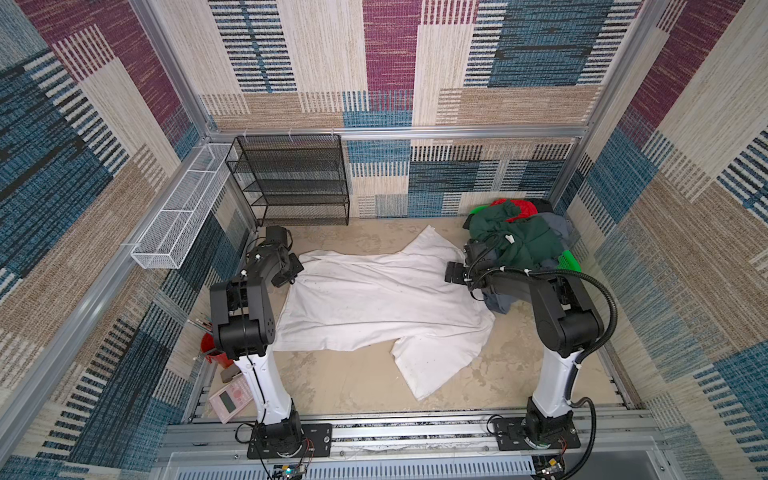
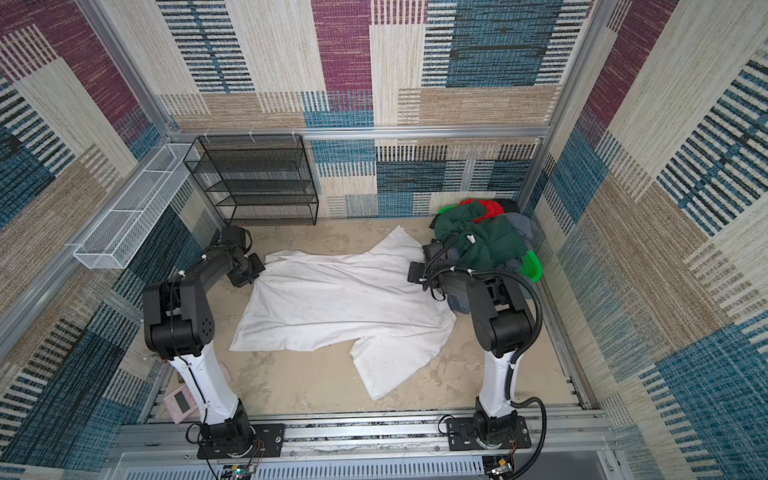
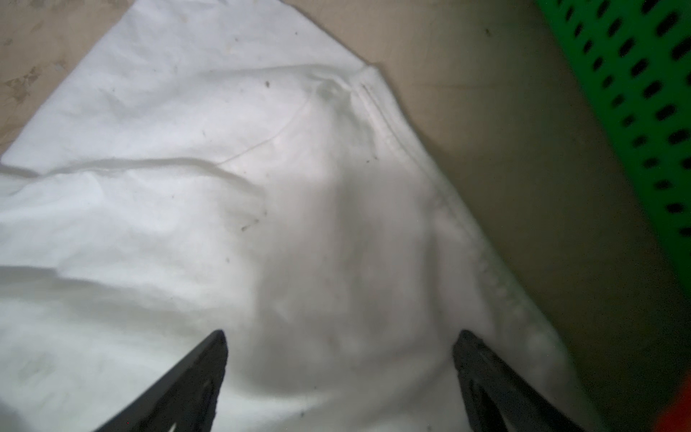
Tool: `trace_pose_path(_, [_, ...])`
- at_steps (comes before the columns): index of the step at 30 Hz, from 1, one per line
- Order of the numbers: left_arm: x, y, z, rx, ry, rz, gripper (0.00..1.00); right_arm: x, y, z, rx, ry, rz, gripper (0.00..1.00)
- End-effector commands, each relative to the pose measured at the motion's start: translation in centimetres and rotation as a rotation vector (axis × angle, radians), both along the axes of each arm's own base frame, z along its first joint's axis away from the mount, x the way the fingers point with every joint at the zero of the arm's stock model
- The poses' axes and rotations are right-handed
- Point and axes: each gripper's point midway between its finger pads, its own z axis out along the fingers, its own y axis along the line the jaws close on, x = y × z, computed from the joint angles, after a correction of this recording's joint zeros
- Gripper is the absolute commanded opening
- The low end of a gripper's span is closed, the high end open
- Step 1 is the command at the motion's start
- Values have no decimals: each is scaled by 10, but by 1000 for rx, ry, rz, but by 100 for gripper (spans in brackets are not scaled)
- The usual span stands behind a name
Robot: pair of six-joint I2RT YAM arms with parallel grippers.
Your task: Fold and stack the t-shirts
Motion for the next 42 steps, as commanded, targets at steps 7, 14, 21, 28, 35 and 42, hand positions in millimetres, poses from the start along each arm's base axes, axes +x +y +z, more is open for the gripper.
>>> trace_pose_path(7, [0, 14, 4, -5, 4, 50, 0, -35, -5, -23, 38, 144, -19, 94])
trace_pose_path(14, [-6, 15, 6, -3, 10, 62, 19, -37, -6, -9, 39, 123, -14, 94])
trace_pose_path(21, [1, -1, 33, -24, -56, -5, 47, -36, 5, 21, 95, 68, 27, 97])
trace_pose_path(28, [23, -36, 44, -54, -125, -134, 50, -35, 24, 61, 201, 7, 94, 98])
trace_pose_path(35, [46, -44, 17, -63, -54, -168, 47, -44, 31, 104, 263, -71, 133, 99])
trace_pose_path(42, [73, -42, 13, -33, -64, -181, 45, -58, 20, 112, 227, -82, 104, 98])
